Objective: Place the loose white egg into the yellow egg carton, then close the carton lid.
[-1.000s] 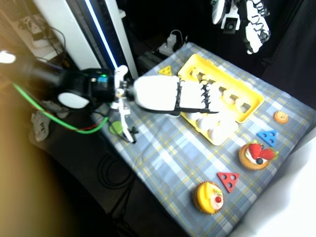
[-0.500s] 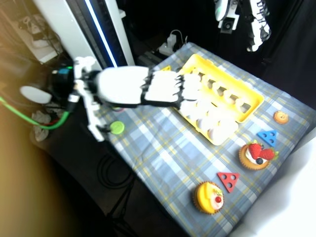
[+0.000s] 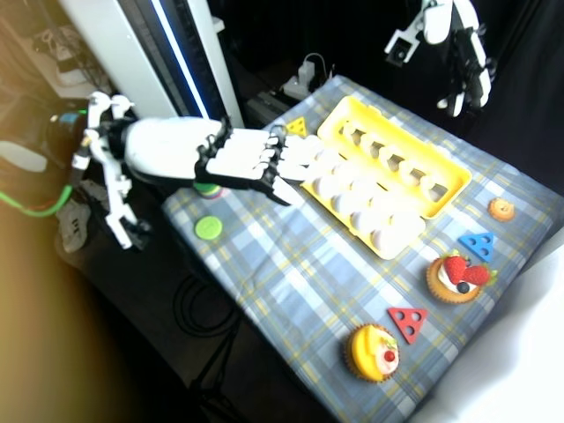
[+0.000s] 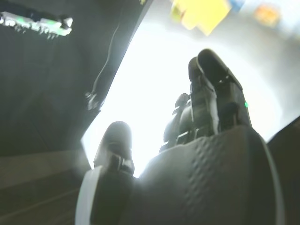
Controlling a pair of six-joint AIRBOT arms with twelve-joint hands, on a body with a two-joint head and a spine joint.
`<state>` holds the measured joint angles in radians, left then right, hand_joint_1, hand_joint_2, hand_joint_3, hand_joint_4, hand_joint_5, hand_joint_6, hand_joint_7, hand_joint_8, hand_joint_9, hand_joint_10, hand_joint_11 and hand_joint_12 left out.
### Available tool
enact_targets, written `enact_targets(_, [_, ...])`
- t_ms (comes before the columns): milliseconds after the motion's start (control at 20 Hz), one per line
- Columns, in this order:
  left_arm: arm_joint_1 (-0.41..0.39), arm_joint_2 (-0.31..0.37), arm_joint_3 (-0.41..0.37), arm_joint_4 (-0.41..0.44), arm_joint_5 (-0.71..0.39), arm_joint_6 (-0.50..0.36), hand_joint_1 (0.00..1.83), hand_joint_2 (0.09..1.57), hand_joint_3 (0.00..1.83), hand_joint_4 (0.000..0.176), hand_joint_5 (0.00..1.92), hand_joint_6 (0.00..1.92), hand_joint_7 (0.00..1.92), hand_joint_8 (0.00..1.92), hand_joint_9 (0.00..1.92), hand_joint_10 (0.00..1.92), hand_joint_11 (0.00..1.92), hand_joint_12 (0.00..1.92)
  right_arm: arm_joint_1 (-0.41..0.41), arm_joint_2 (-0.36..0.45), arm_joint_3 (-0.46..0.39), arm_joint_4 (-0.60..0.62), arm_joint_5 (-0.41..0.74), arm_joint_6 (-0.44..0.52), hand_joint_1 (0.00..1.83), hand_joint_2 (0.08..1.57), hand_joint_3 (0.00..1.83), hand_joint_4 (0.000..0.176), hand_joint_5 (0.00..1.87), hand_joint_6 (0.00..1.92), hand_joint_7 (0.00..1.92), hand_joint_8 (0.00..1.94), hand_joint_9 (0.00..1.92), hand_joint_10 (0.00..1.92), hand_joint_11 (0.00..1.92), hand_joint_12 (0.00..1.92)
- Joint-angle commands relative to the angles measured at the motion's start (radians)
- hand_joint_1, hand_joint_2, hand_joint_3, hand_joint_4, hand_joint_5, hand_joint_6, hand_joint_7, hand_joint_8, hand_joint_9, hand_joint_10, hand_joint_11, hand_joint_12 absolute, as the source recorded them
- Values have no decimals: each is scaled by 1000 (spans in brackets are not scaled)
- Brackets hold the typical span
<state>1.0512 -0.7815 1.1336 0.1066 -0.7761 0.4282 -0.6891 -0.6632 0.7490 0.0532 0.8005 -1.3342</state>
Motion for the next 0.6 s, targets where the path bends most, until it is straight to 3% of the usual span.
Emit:
enact_targets(0, [-10, -6, 14, -13, -74, -40, 0, 1291, 0, 38, 0, 0, 0, 0, 296, 21, 0, 1297, 9, 8, -5, -8, 103, -4, 275, 1418, 2, 2, 0, 0, 0, 0, 0, 0, 0, 0])
enact_targets(100, [-12, -24, 38, 39, -40, -105, 0, 1284, 0, 34, 0, 0, 0, 0, 329, 27, 28, 1388, 9, 9, -5, -11, 98, -5, 265, 1424, 4, 6, 0, 0, 0, 0, 0, 0, 0, 0])
enact_targets(150, [-13, -33, 48, 61, -25, -135, 0, 1279, 0, 15, 0, 0, 0, 0, 359, 34, 62, 1381, 9, 10, -5, -11, 98, -5, 268, 1431, 8, 1, 0, 0, 0, 0, 0, 0, 0, 0])
enact_targets(250, [-13, -60, 70, 117, 3, -201, 0, 1289, 2, 0, 0, 0, 0, 0, 422, 45, 155, 1297, 9, 11, -6, -13, 98, -5, 315, 1417, 0, 0, 0, 0, 0, 0, 0, 0, 0, 0])
enact_targets(350, [-15, -87, 88, 155, 20, -251, 0, 1300, 5, 0, 0, 0, 0, 0, 434, 47, 177, 1286, 9, 12, -7, -13, 98, -5, 288, 1427, 3, 0, 0, 0, 0, 0, 0, 0, 0, 0])
enact_targets(450, [-21, -104, 95, 190, 20, -285, 0, 1255, 0, 0, 0, 0, 0, 0, 425, 38, 204, 1270, 9, 14, -8, -13, 99, -5, 371, 1416, 0, 12, 0, 0, 0, 0, 0, 0, 0, 0])
enact_targets(550, [-29, -113, 94, 214, 14, -302, 0, 1260, 0, 0, 0, 0, 0, 0, 450, 44, 244, 1307, 9, 15, -9, -13, 99, -5, 387, 1412, 0, 4, 0, 0, 0, 0, 0, 0, 0, 0])
